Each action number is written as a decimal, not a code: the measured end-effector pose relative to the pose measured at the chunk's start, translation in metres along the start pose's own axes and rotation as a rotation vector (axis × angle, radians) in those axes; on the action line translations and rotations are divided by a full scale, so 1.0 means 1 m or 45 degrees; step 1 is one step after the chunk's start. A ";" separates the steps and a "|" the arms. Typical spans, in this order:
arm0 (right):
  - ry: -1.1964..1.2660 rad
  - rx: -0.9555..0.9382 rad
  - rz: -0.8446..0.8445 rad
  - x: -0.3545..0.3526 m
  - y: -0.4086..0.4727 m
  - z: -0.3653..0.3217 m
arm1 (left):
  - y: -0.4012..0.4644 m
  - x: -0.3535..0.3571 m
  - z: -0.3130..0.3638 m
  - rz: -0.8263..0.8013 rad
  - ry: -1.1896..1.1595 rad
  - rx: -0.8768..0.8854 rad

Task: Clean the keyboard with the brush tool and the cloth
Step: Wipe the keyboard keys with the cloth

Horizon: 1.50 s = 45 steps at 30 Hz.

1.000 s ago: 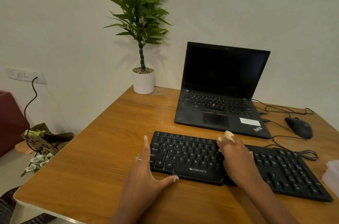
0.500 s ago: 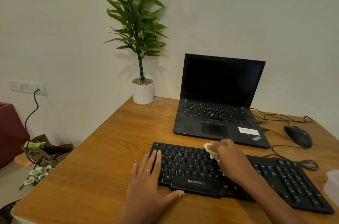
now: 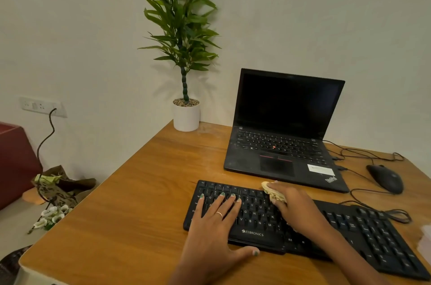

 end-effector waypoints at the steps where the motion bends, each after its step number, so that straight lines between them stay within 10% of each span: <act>1: 0.027 0.018 0.034 -0.004 0.003 0.001 | 0.000 0.000 0.000 0.008 -0.014 0.003; 21: 0.405 -0.324 -0.456 0.065 0.108 -0.115 | 0.001 -0.005 0.000 0.142 -0.119 0.054; 33: 0.263 -0.113 -0.736 0.013 0.060 0.006 | 0.001 0.001 -0.004 0.104 -0.133 0.037; 45: 0.407 -0.286 -0.518 0.062 0.101 -0.097 | -0.001 -0.004 -0.002 0.136 -0.098 0.023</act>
Point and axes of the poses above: each hand's wrist, its own y-axis towards the middle knuckle, its own x-axis out of the palm, z = x × y, the point moved 8 cm from there along y, towards the middle knuckle, and after that the axes turned 14 degrees about -x, right-handed, at the moved point
